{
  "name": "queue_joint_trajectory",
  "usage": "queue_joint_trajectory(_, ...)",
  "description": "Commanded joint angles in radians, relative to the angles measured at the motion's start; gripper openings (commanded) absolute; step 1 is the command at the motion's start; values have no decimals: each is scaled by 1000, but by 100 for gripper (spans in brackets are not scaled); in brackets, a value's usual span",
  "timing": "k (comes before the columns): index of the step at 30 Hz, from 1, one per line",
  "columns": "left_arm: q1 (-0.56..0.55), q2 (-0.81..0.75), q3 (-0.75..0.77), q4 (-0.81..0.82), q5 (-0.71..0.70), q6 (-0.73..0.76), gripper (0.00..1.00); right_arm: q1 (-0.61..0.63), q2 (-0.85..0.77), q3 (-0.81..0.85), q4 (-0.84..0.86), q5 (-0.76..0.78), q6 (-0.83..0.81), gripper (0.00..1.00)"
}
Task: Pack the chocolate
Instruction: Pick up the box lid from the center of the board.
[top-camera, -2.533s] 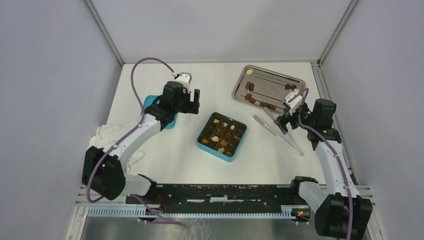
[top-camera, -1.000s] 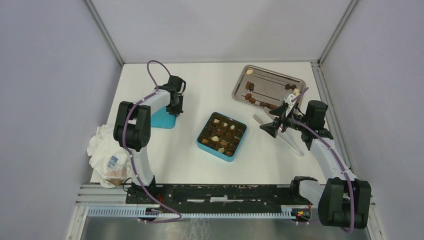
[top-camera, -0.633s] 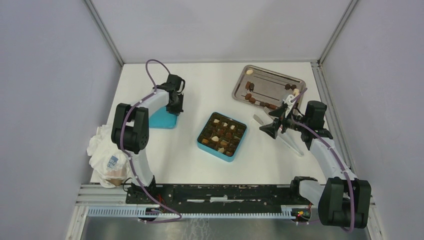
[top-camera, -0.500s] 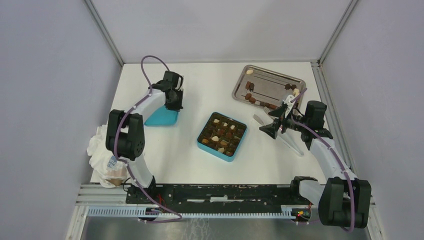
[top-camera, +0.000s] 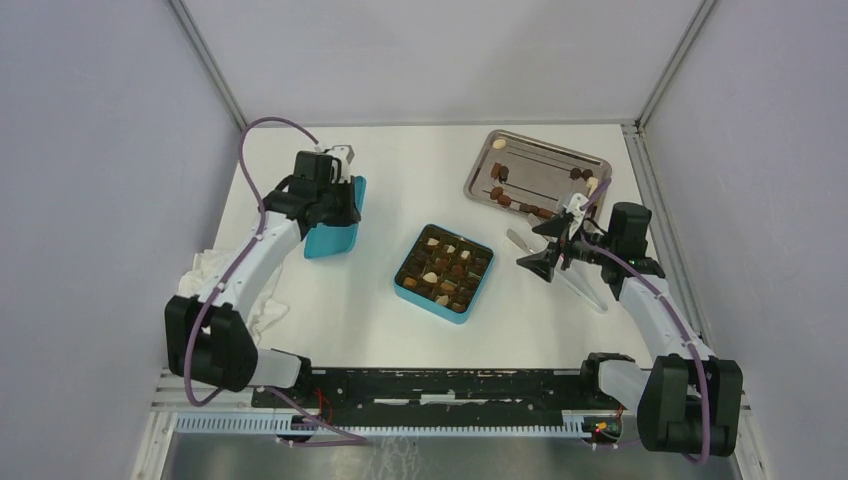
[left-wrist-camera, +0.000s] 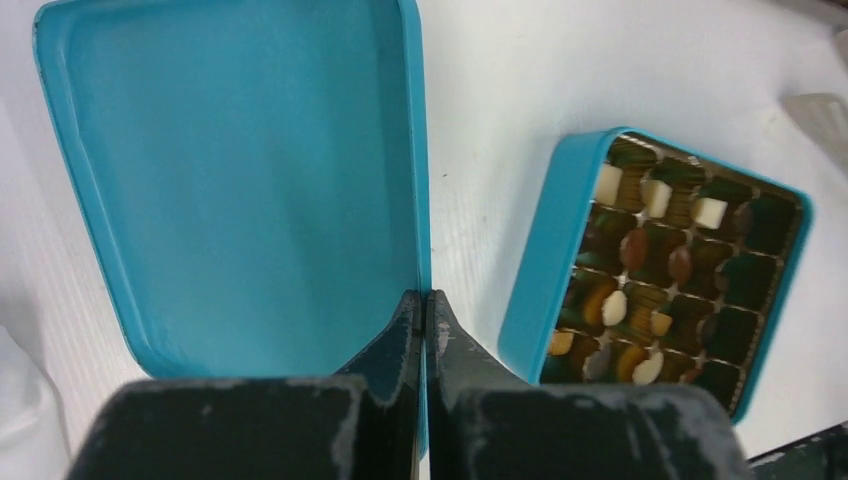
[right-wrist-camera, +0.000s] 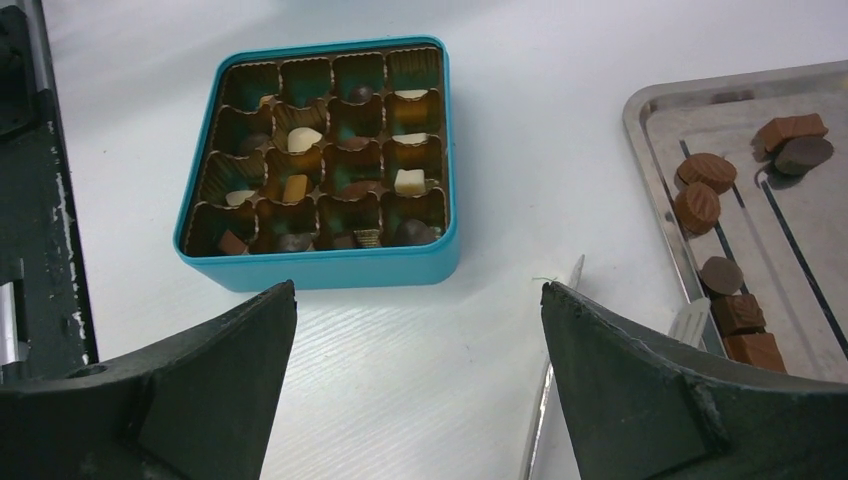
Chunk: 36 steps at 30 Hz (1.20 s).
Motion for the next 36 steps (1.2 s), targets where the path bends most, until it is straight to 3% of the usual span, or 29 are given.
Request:
queue_joint_trajectory(1,-4,-154,-27,85,56,-102,2,20,7,31,-7,-55,-41,97)
queue_joint_trajectory(8,-3,-292,-72,192,112,-264,2,65,17,13,22,-53,-31,97)
queue_joint_trajectory(17,-7,-335,-65,296,323,-440,2,170,-22,-57,201,-7,63,97)
queue_joint_trajectory(22,-39,-377,-87,416,310,-604,2,198,-70,-115,361,31,184,98)
queue_joint_trajectory(27,-169,-406,-109,568,137,-763,2,232,-97,-159,510,81,309,98)
queue_joint_trajectory(33,-465,-343,-45,616,-301,-867,2,292,-163,-218,659,227,392,98)
queue_joint_trajectory(36,-554,-263,-1,609,-474,-938,2,326,-181,-246,758,296,529,98)
